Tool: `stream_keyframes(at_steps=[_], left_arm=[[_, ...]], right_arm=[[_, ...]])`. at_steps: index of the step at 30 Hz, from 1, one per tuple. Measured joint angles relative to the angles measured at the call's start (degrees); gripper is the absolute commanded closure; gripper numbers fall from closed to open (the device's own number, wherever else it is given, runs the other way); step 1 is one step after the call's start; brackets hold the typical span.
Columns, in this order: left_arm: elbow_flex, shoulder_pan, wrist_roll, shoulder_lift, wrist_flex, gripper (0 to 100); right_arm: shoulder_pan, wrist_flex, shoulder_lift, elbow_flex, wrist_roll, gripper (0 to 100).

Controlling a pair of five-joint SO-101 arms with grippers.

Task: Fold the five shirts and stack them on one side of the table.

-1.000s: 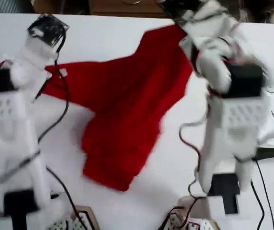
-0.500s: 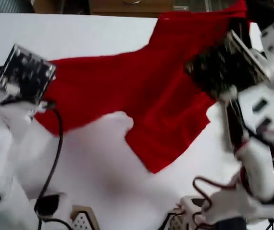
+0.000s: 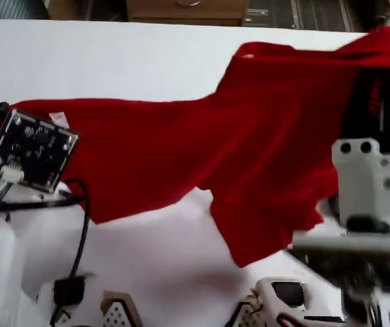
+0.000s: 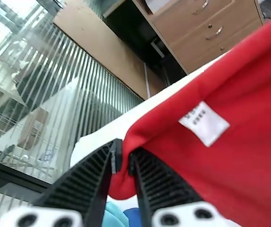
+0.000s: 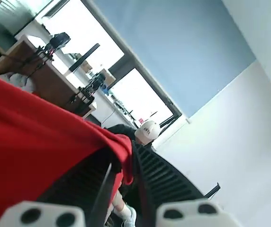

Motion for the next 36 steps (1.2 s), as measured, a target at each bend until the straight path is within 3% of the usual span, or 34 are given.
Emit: stream_keyframes(at_steps=[7, 16, 36], left_arm=[[0.7, -0.1, 0.0, -0.1, -0.3, 98], [13.0, -2.5, -2.5, 0.1, -10.3, 98], [14.6, -7.1, -2.5, -6.2, -9.2, 98]], right_arm=[[-4.2, -7.3, 0.8, 0.0, -0.2, 97.7], [-4.6, -7.6, 5.5, 0.0, -0.2, 97.7], [-8.4, -3.1, 0.4, 0.0, -0.2, 97.7]])
